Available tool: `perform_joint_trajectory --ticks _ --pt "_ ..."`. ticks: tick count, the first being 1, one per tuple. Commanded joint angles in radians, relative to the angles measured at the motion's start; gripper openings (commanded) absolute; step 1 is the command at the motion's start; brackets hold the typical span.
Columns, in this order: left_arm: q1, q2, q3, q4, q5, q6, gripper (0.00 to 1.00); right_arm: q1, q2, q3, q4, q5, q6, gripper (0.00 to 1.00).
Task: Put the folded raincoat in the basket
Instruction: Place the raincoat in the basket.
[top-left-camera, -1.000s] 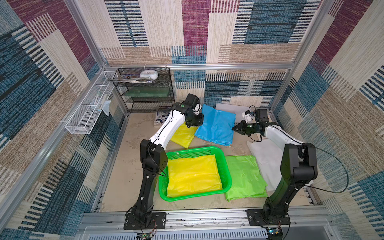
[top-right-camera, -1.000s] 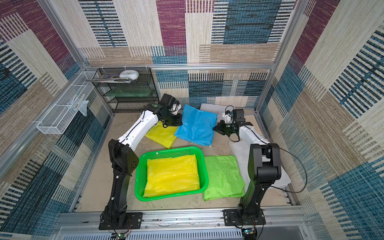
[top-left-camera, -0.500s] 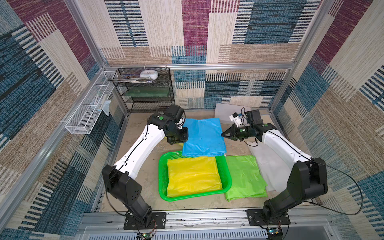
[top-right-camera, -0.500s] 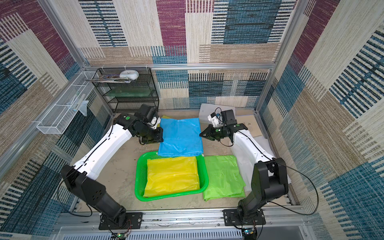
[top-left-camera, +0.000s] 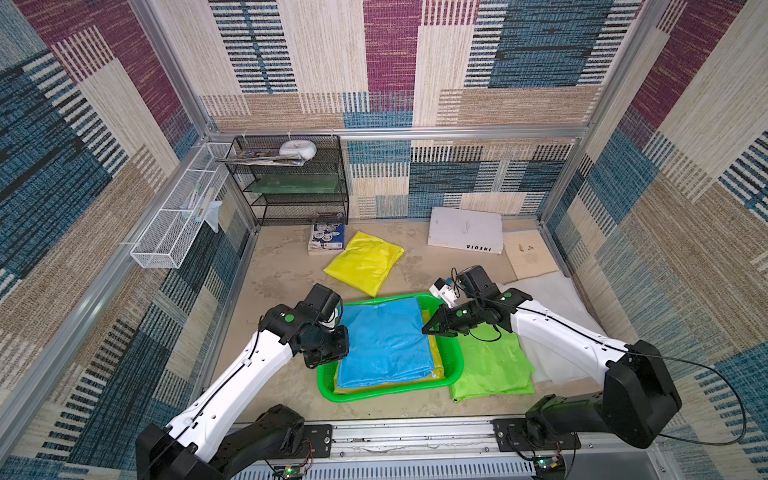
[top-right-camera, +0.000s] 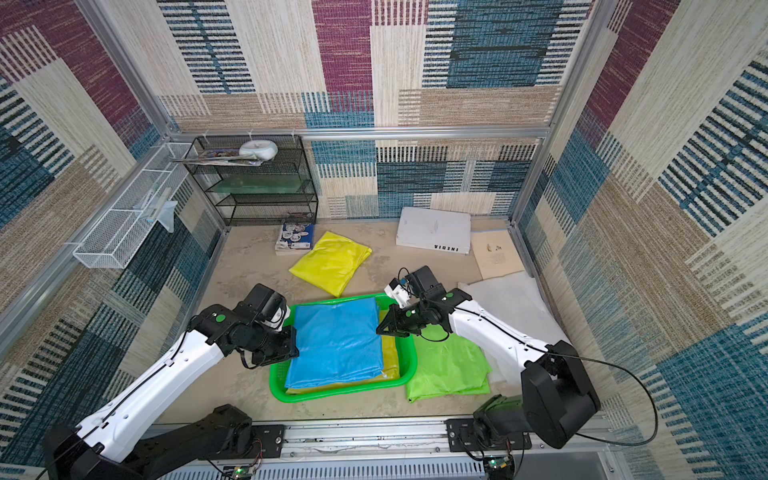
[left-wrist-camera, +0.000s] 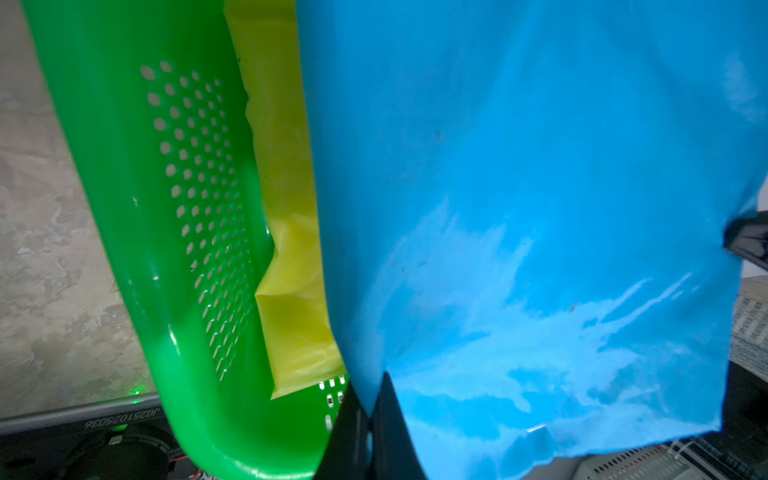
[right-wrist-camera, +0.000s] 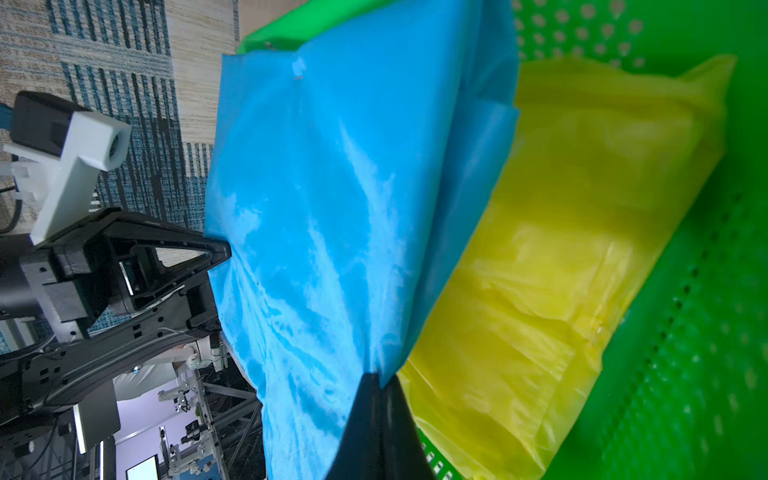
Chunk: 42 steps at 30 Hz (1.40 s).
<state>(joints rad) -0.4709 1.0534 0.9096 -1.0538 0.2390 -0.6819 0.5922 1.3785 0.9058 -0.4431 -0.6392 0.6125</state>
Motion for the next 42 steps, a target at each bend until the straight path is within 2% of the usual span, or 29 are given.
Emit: perform_joint_trajectory --ticks 1,6,12,19,25,26,28,32,38,42 --pt "-0.001 -0.007 -0.070 0.043 -0.080 -0.064 0.00 0.008 0.004 -0.017 0.006 0.067 0.015 0.00" --pt "-0.018 0.036 -0.145 0.163 -0.074 -0.087 0.00 0.014 0.024 -0.002 0.004 0.116 0.005 0.00" --pt "-0.028 0.030 -0.152 0.170 -0.108 -0.071 0.00 0.021 0.052 0.007 0.014 0.153 -0.001 0.00" --pt "-0.028 0.046 -0.188 0.197 -0.090 -0.069 0.00 0.040 0.098 0.011 0.035 0.199 -0.004 0.00" --pt "-0.028 0.060 -0.163 0.198 -0.092 -0.059 0.28 0.055 0.116 0.026 0.017 0.248 -0.014 0.00" --pt "-0.028 0.066 -0.153 0.193 -0.092 -0.057 0.34 0.058 0.118 0.032 0.009 0.254 -0.015 0.02" --pt "-0.028 0.081 -0.119 0.156 -0.100 -0.051 0.45 0.061 0.117 0.051 -0.006 0.253 -0.017 0.19" --pt "-0.028 0.075 -0.058 0.086 -0.109 -0.046 0.48 0.067 0.090 0.077 -0.030 0.248 -0.019 0.49" --pt "-0.028 0.032 0.047 0.026 -0.099 -0.030 0.43 0.072 0.050 0.124 -0.119 0.266 -0.049 0.54" --pt "-0.028 0.057 0.096 0.030 -0.033 -0.017 0.29 0.072 0.022 0.154 -0.142 0.303 -0.072 0.50"
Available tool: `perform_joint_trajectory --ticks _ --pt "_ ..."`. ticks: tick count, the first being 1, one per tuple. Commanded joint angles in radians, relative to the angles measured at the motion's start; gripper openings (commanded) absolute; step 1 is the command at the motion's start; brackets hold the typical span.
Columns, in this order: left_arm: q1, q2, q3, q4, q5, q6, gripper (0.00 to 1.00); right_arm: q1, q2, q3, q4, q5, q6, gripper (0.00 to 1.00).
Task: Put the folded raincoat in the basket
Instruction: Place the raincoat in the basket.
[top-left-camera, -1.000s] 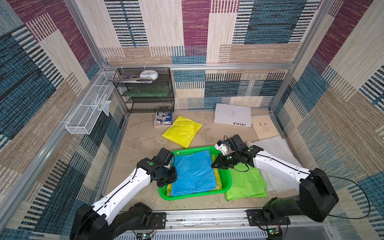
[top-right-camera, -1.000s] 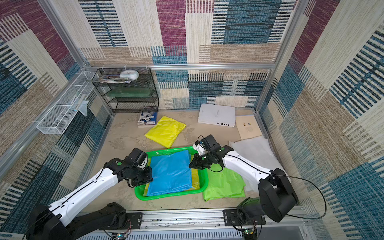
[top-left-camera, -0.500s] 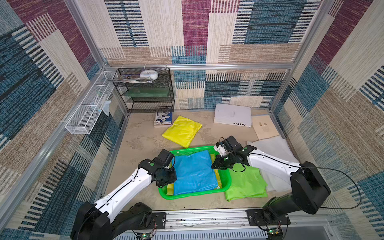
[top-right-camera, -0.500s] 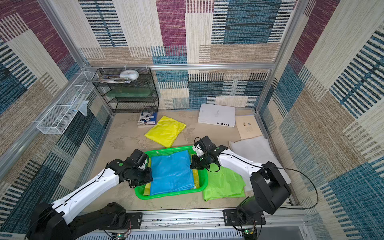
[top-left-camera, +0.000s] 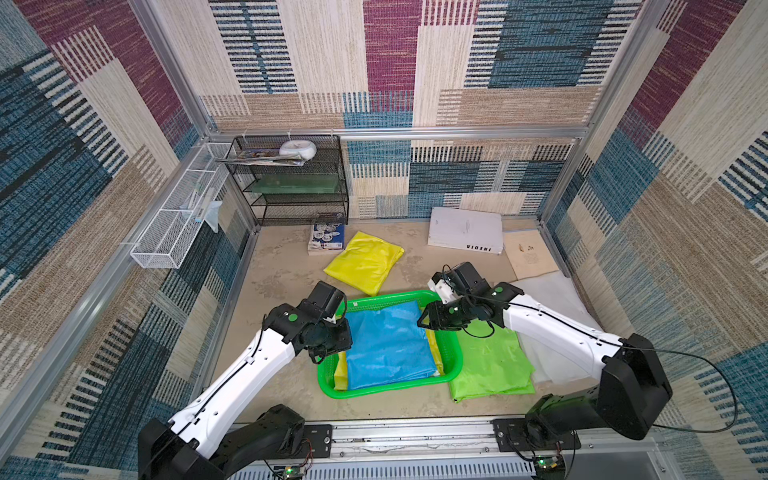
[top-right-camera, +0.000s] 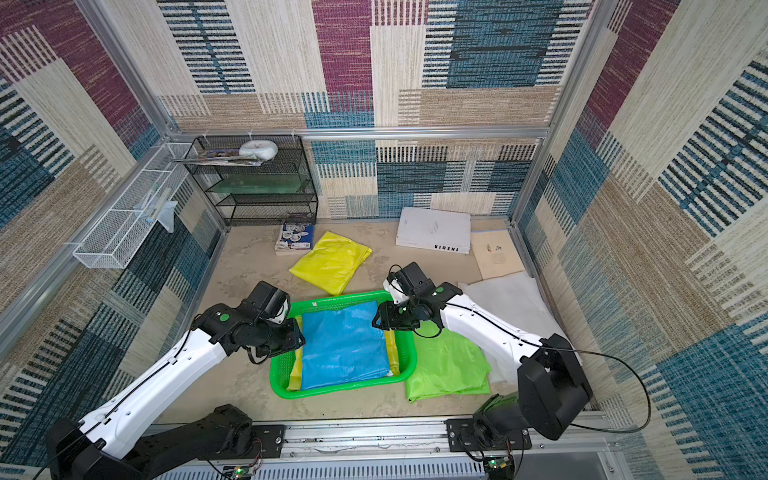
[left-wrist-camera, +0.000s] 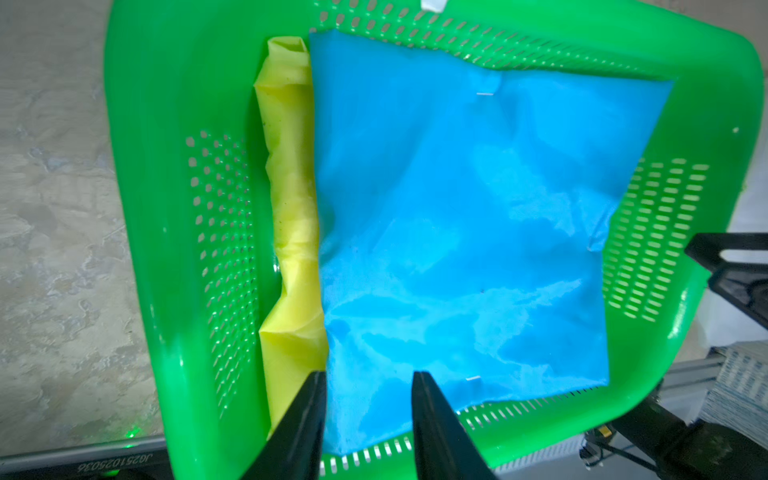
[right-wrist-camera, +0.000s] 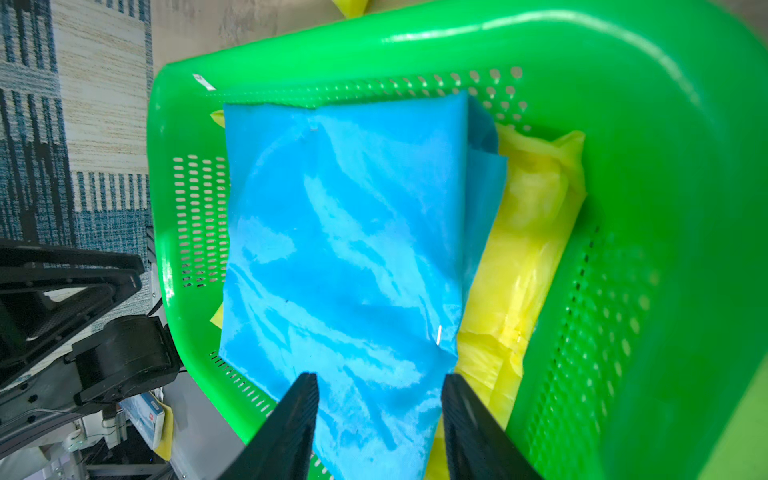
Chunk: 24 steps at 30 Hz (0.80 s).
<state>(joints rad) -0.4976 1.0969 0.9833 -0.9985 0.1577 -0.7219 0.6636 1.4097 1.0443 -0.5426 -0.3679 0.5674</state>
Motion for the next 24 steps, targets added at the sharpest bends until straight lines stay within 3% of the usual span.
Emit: perform_joint_trajectory --ticks 1,3,9,17,24 --pt "-0.001 0.023 0.032 -0.018 0.065 0.028 0.25 0.002 -0.010 0.024 -0.041 0.024 -0.033 0.47" --pt "-0.001 0.039 0.047 -0.008 0.095 0.037 0.15 0.011 -0.008 0.031 -0.024 0.003 -0.035 0.42" --pt "-0.005 0.092 0.061 0.018 0.155 0.048 0.00 0.092 0.031 0.032 -0.017 -0.036 -0.043 0.26" --pt "-0.050 0.083 -0.089 0.114 0.270 0.016 0.00 0.208 0.074 -0.032 -0.044 -0.030 -0.057 0.21" --pt "-0.094 0.088 -0.211 0.127 0.163 -0.031 0.00 0.270 0.128 -0.066 -0.107 0.076 -0.048 0.19"
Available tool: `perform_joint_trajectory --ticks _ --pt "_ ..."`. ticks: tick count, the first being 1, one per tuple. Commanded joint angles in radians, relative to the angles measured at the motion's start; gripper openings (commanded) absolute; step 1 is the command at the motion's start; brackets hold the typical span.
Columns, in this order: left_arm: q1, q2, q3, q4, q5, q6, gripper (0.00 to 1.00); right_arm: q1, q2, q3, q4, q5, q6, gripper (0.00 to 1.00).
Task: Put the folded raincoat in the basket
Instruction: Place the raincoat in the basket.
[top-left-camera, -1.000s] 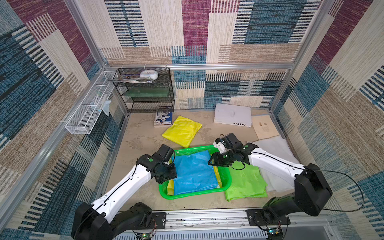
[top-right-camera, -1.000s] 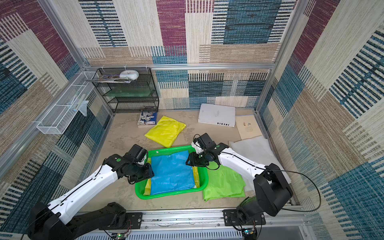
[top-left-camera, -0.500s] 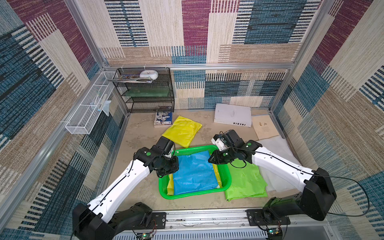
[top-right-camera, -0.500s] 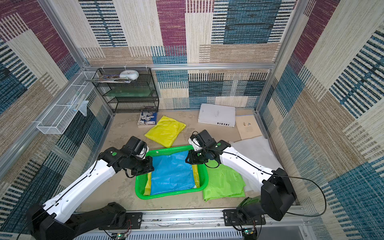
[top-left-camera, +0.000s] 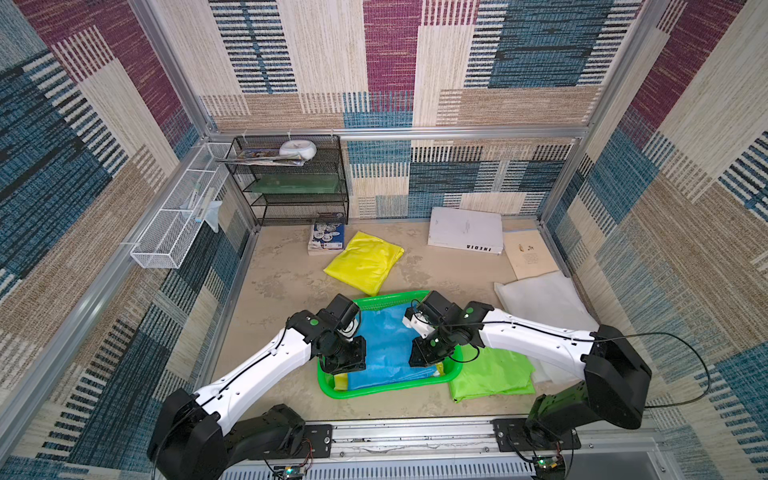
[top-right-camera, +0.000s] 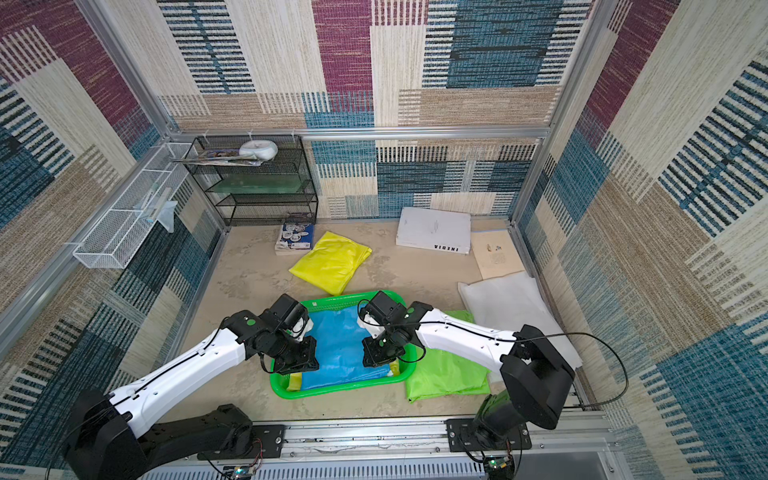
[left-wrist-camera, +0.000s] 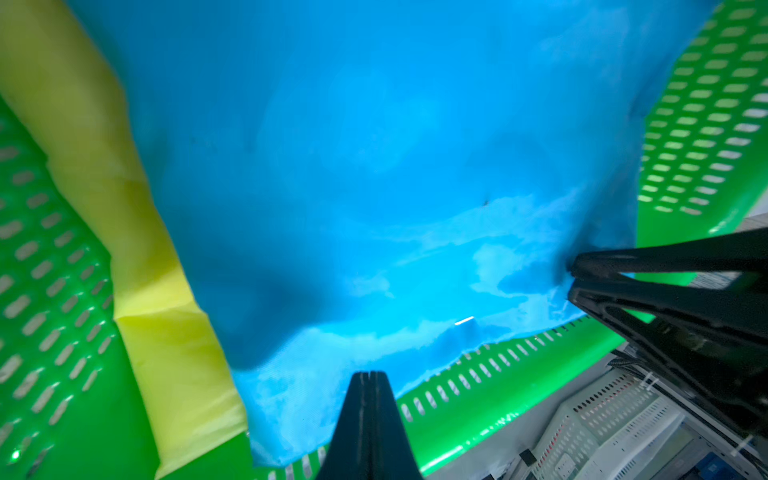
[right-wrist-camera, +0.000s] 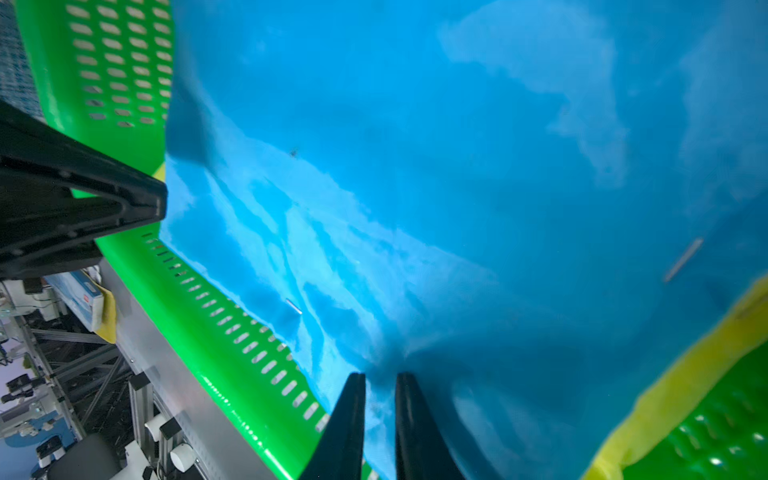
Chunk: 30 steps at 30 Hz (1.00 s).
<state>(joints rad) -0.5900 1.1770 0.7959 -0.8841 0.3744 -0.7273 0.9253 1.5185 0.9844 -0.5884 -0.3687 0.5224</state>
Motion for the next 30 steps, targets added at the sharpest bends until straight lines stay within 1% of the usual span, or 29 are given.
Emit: perform_joint_trajectory --ticks 1,6,7,9,12,13,15,18,20,24,26,30 --pt "-0.002 0.018 -0.032 0.008 -0.062 -0.027 0.00 0.016 0.037 -0.001 -0.087 0.112 -0.004 0.18" --pt "-0.002 0.027 -0.034 -0.003 -0.112 -0.037 0.00 0.047 0.086 0.053 -0.180 0.284 -0.007 0.17" --pt "-0.002 0.026 -0.022 -0.014 -0.122 -0.033 0.00 0.046 0.082 0.066 -0.173 0.293 -0.009 0.17" --pt "-0.002 0.020 0.003 -0.021 -0.126 -0.027 0.00 0.046 0.062 0.103 -0.130 0.274 -0.016 0.18" --pt "-0.002 0.011 0.074 -0.013 -0.109 -0.015 0.00 0.046 0.055 0.188 -0.073 0.260 -0.004 0.19" --pt "-0.002 0.011 0.094 -0.008 -0.111 -0.011 0.00 0.044 0.061 0.212 -0.054 0.275 0.006 0.20" --pt "-0.002 0.022 0.152 0.001 -0.151 -0.006 0.00 0.042 0.092 0.263 -0.017 0.329 0.033 0.20" --pt "0.006 0.098 0.220 0.014 -0.281 -0.009 0.00 0.030 0.187 0.380 -0.031 0.397 0.008 0.19" --pt "0.027 0.181 0.253 0.042 -0.302 0.011 0.00 0.020 0.247 0.434 -0.033 0.440 0.000 0.19" --pt "0.042 0.334 0.332 0.068 -0.343 0.056 0.00 -0.019 0.341 0.506 -0.006 0.484 -0.019 0.17" --pt "0.049 0.375 0.354 0.063 -0.386 0.064 0.00 -0.043 0.377 0.531 -0.011 0.494 -0.028 0.15" --pt "0.072 0.407 0.347 0.080 -0.420 0.067 0.00 -0.080 0.413 0.525 0.000 0.494 -0.043 0.15"
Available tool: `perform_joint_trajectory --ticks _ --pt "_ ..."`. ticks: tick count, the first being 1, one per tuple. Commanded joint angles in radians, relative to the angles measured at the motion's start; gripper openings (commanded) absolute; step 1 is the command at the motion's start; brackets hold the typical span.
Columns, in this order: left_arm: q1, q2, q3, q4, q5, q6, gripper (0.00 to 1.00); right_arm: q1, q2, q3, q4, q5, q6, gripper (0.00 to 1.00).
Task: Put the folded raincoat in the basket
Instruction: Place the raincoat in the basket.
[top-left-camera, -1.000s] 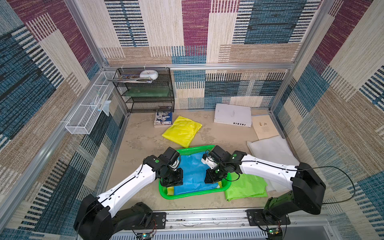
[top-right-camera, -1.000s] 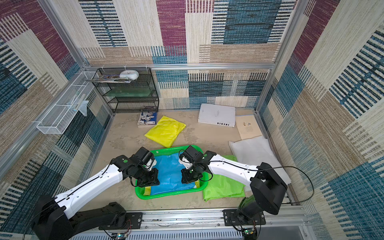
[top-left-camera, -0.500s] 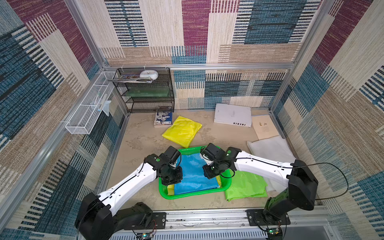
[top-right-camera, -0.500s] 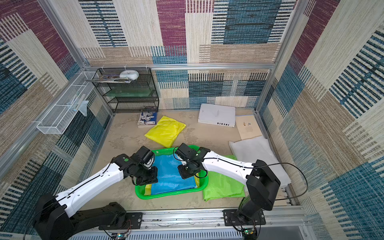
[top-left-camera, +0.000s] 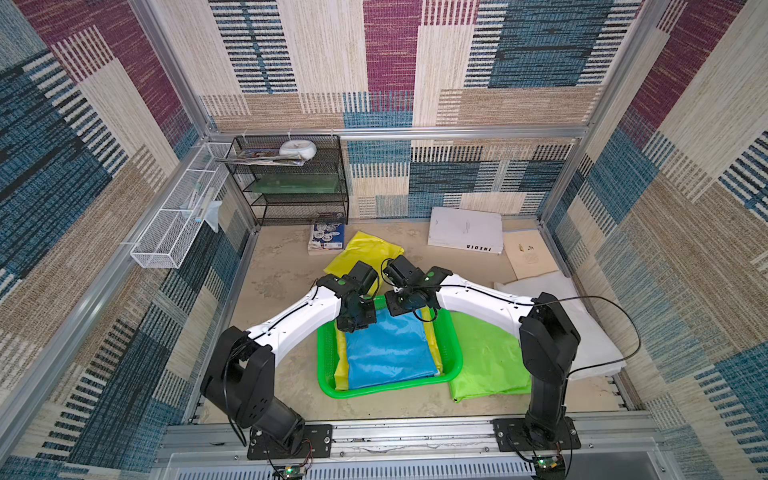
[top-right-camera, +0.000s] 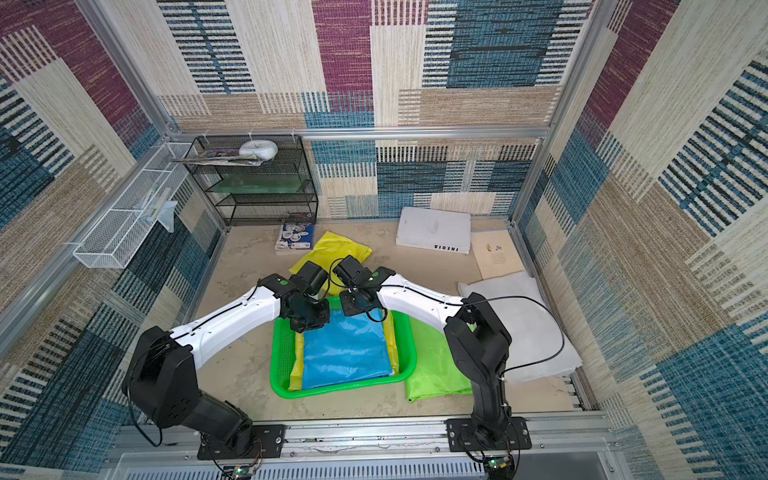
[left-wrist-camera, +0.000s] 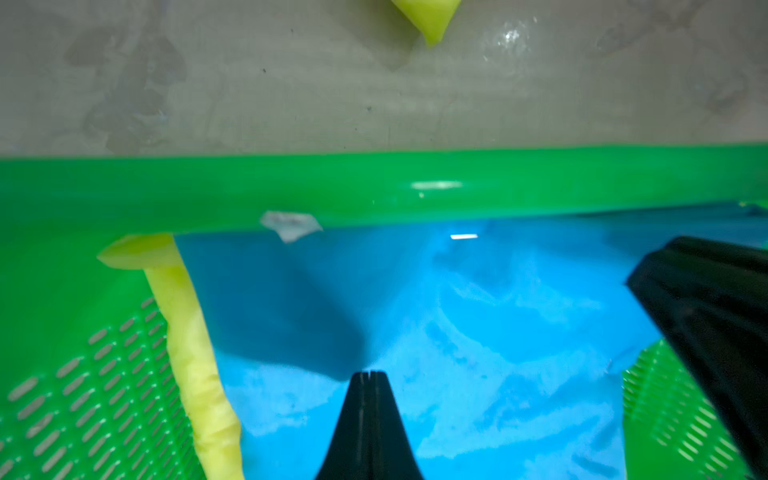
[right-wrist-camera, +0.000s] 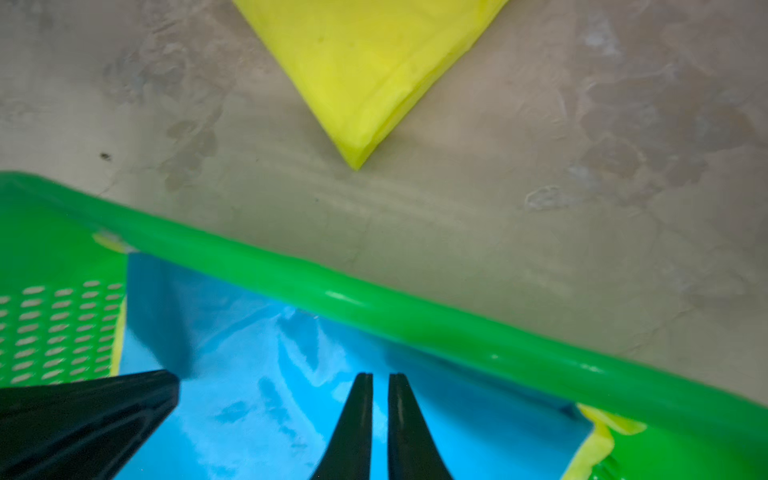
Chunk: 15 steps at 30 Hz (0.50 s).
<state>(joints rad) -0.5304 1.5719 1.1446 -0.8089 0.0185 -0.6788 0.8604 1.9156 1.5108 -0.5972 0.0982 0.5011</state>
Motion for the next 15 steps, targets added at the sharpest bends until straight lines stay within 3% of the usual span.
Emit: perform_joint_trajectory --ticks 1,10,15 --pt "0.019 0.017 -0.009 0.010 -0.063 0.019 0.00 -0.024 0.022 -0.011 0.013 0.024 -0.024 0.15" --pt "0.106 -0.010 -0.110 0.036 -0.059 0.037 0.00 -0.101 -0.003 -0.143 0.040 0.017 -0.031 0.13" --pt "0.123 -0.074 -0.104 0.025 -0.007 0.048 0.00 -0.105 -0.117 -0.186 0.111 -0.108 -0.058 0.14"
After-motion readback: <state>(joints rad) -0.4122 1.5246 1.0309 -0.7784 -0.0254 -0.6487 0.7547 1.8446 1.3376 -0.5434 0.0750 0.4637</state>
